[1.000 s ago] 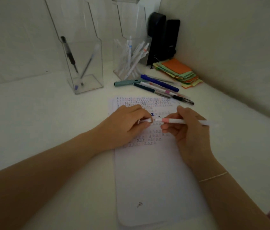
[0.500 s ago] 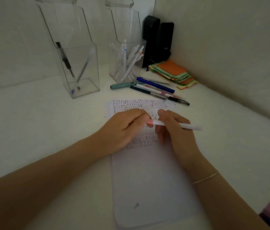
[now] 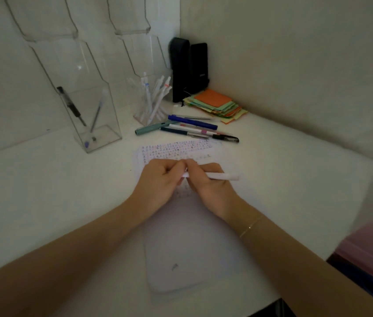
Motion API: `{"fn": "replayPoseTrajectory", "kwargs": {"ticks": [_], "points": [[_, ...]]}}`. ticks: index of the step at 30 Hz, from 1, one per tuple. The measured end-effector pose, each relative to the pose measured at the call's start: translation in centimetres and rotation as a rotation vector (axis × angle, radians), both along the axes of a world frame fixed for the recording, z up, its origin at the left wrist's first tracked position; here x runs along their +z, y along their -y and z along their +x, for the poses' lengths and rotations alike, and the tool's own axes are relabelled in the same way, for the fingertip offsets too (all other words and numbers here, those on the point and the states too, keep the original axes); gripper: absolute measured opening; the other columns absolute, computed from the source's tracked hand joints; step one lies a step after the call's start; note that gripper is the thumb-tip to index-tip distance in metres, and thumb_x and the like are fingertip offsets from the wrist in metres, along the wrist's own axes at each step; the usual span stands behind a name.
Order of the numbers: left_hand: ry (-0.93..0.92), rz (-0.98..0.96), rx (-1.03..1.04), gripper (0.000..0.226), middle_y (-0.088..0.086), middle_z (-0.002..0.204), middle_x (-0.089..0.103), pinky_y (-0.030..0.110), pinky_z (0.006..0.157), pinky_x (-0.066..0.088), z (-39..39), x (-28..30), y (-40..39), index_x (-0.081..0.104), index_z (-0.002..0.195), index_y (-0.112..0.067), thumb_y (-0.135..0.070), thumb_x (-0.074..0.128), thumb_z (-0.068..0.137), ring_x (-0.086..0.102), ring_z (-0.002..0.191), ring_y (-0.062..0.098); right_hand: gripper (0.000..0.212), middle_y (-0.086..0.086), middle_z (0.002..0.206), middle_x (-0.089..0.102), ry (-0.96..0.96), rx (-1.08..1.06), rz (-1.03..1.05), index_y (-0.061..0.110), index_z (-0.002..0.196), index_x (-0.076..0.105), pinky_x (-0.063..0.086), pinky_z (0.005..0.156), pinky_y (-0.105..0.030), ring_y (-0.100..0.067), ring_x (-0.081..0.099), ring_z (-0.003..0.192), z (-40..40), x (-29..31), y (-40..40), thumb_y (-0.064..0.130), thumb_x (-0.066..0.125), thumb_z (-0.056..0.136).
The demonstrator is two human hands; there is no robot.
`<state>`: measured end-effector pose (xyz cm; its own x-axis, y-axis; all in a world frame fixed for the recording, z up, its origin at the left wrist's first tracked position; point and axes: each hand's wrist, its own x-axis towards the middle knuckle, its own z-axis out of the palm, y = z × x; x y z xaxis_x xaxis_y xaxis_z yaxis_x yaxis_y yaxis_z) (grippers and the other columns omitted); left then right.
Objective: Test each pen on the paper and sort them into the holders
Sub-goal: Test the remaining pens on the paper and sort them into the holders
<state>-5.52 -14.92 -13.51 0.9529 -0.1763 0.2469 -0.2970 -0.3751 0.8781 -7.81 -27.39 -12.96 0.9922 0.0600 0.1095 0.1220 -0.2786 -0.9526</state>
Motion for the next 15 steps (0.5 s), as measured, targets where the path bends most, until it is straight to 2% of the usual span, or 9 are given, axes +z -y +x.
{"fn": "replayPoseTrajectory", "kwargs": {"ticks": [3, 5, 7, 10, 13, 15], "points": [[-0.026, -0.022, -0.012, 0.053, -0.009, 0.035, 0.038, 0.021, 0.047, 0.028, -0.5, 1.2, 1.0, 0.041, 0.041, -0.023, -0.015, 0.045, 0.093, 0.031, 0.037, 0.005, 0.051, -0.004, 0.047, 0.039, 0.052, -0.011, 0.041, 0.013, 0.049, 0.042, 0.026, 0.046, -0.028, -0.012, 0.033, 0.043, -0.6, 0.7, 0.5, 0.021, 0.042, 0.099], [-0.037, -0.068, -0.035, 0.050, -0.008, 0.037, 0.035, 0.025, 0.048, 0.026, -0.9, 2.4, 2.4, 0.043, 0.044, -0.019, -0.019, 0.045, 0.094, 0.029, 0.038, 0.009, 0.053, 0.002, 0.043, 0.041, 0.104, -0.067, 0.124, 0.019, 0.044, 0.045, 0.027, 0.042, -0.023, -0.008, 0.033, 0.040, -1.3, 1.8, 1.5, 0.015, 0.044, 0.097], [0.000, -0.085, -0.065, 0.045, -0.005, 0.043, 0.038, 0.029, 0.051, 0.027, -1.3, 3.8, 4.7, 0.048, 0.051, -0.015, -0.026, 0.046, 0.094, 0.031, 0.043, 0.012, 0.039, 0.005, 0.045, 0.048, 0.180, -0.174, 0.235, 0.015, 0.055, 0.050, 0.030, 0.041, -0.016, -0.004, 0.038, 0.039, -2.1, 3.4, 3.4, 0.008, 0.050, 0.093], [-0.016, -0.110, -0.125, 0.037, -0.003, 0.055, 0.049, 0.024, 0.054, 0.034, -2.2, 5.1, 9.2, 0.056, 0.066, -0.014, -0.031, 0.045, 0.096, 0.041, 0.049, 0.008, 0.013, -0.008, 0.063, 0.063, 0.203, -0.326, 0.447, 0.010, 0.078, 0.054, 0.043, 0.044, -0.023, -0.013, 0.052, 0.043, -3.9, 5.1, 7.4, 0.009, 0.061, 0.089], [-0.165, -0.233, -0.281, 0.028, -0.001, 0.060, 0.051, 0.026, 0.060, 0.040, -3.4, 4.6, 14.2, 0.052, 0.073, -0.012, -0.024, 0.044, 0.097, 0.047, 0.051, 0.007, 0.011, -0.014, 0.073, 0.069, 0.172, -0.400, 0.562, 0.003, 0.084, 0.062, 0.054, 0.056, -0.027, -0.020, 0.063, 0.056, -7.1, 5.0, 12.0, 0.013, 0.067, 0.085], [-0.219, -0.227, -0.348, 0.024, 0.002, 0.067, 0.058, 0.027, 0.065, 0.046, -4.0, 3.6, 17.4, 0.054, 0.079, -0.011, -0.022, 0.043, 0.098, 0.057, 0.057, 0.009, 0.013, -0.013, 0.074, 0.071, 0.183, -0.488, 0.627, 0.001, 0.083, 0.065, 0.055, 0.060, -0.026, -0.022, 0.066, 0.061, -9.6, 3.9, 15.5, 0.013, 0.067, 0.084]]}}
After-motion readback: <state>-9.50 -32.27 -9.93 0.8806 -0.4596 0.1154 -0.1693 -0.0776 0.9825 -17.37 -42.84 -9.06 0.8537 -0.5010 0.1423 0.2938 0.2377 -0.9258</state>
